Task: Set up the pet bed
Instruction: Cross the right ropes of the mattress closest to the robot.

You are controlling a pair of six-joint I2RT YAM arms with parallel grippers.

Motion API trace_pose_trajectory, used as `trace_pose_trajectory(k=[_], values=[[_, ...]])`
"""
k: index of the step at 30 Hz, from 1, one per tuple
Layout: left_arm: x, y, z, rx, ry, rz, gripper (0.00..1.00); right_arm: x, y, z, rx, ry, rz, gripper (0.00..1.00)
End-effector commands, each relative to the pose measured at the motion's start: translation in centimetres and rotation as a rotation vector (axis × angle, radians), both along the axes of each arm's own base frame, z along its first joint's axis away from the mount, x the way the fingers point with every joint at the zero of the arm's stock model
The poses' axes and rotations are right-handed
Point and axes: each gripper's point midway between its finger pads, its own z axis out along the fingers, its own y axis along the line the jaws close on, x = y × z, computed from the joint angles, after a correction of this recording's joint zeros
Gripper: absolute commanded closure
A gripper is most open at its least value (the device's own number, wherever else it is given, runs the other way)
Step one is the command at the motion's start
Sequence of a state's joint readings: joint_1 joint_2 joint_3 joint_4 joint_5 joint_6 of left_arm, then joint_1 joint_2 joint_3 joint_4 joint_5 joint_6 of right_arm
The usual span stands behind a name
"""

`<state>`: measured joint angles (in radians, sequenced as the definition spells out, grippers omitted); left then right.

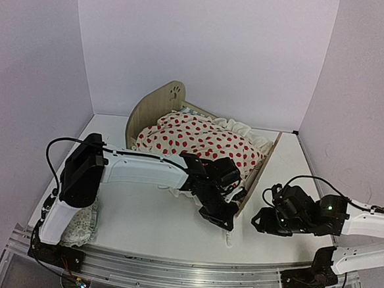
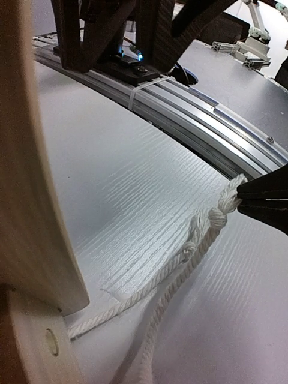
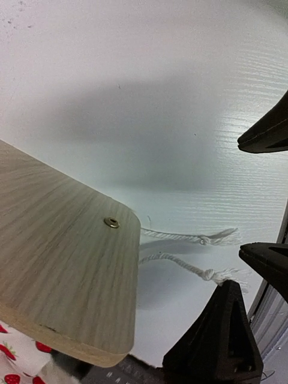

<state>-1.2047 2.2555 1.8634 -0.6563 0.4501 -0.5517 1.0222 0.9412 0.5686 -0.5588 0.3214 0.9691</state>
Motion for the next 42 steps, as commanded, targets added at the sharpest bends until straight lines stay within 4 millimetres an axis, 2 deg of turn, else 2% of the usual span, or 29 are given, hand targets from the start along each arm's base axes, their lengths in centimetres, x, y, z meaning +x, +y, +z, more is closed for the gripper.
trace_pose_trajectory(k=[1, 5, 11, 12, 14, 16, 19, 22, 25, 28, 32, 36, 39, 41, 42], values=[[-1.2, -0.9, -1.1, 0.01, 0.062, -0.031, 0.96, 0.4, -1.5, -0.4, -0.038, -0.025, -0.067, 0.48], [-1.0, -1.7, -2.5, 0.018, 0.088, -0.008, 0.94, 0.2, -1.5, -0.9, -0.044, -0.005, -0.066, 0.48], [-0.8, -2.3, -3.1, 0.014, 0.103, 0.011, 0.89, -0.1, -1.4, -1.2, -0.048, 0.014, -0.059, 0.48], [-0.9, -2.3, -3.1, 0.012, 0.104, 0.01, 0.86, -0.1, -1.3, -1.3, -0.051, 0.018, -0.056, 0.48], [-0.9, -2.4, -2.4, -0.009, 0.097, 0.011, 0.72, -0.1, -1.3, -1.5, -0.057, 0.023, -0.052, 0.48], [-0.7, -2.4, -1.3, -0.037, 0.079, 0.015, 0.54, -0.1, -1.2, -1.5, -0.062, 0.025, -0.045, 0.48], [-0.6, -2.5, 1.2, -0.113, 0.044, 0.01, 0.33, 0.0, -1.0, -1.3, -0.067, 0.02, -0.037, 0.48], [-0.6, -2.1, 3.0, -0.156, 0.012, 0.004, 0.29, 0.1, -0.6, -1.0, -0.066, 0.021, -0.018, 0.48], [-0.3, -0.6, 3.8, -0.143, -0.039, 0.019, 0.3, -0.4, 0.0, -1.2, -0.069, 0.045, 0.03, 0.49], [0.3, 1.8, 4.1, -0.11, -0.107, 0.054, 0.32, -0.8, 1.0, -1.2, -0.082, 0.073, 0.101, 0.5], [1.0, 5.3, 4.2, -0.05, -0.192, 0.088, 0.33, -0.7, 3.2, -0.6, -0.081, 0.105, 0.174, 0.5], [2.1, 7.9, 4.1, -0.021, -0.279, 0.145, 0.34, -0.5, 6.1, 0.2, -0.096, 0.107, 0.242, 0.49], [3.8, 9.9, 3.9, -0.02, -0.37, 0.255, 0.33, -0.4, 7.6, -0.4, -0.139, 0.106, 0.256, 0.48], [4.9, 11.3, 4.6, -0.078, -0.446, 0.349, 0.3, -0.1, 7.8, -0.9, -0.167, 0.095, 0.219, 0.48], [5.5, 11.5, 5.5, -0.147, -0.48, 0.398, 0.23, 0.1, 7.5, -1.4, -0.193, 0.081, 0.188, 0.48]])
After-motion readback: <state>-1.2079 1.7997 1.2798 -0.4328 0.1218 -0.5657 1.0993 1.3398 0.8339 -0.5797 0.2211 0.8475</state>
